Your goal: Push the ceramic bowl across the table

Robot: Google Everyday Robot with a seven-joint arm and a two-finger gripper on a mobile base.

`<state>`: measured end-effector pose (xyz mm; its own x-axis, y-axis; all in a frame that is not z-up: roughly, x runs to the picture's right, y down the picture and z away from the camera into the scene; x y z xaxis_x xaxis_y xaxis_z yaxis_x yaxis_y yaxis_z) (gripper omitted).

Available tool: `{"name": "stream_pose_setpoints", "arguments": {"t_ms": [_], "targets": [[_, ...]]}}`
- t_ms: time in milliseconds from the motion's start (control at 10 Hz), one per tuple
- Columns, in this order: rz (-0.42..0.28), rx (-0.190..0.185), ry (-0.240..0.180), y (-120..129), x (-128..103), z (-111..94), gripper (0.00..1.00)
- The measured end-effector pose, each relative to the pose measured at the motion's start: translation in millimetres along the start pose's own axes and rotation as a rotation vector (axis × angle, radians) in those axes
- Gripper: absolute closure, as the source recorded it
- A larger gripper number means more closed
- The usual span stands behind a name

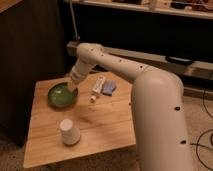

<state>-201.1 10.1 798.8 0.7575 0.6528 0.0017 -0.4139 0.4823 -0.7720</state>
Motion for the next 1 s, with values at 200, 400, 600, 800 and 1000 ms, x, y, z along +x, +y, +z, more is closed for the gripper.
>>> {"name": "stream_pose_setpoints", "arguments": {"t_ms": [200, 400, 600, 800, 1000], "targets": [[-0.011, 0.057, -0.008, 1, 0, 11, 0.82], [-0.021, 0.083, -0.003, -1, -2, 22, 0.82], [-0.042, 0.127, 0.017, -4, -1, 35, 0.82], [-0.043, 0.153, 0.030, -9, 6, 52, 0.82], [-0.042, 0.162, 0.028, -14, 7, 64, 0.82]]}}
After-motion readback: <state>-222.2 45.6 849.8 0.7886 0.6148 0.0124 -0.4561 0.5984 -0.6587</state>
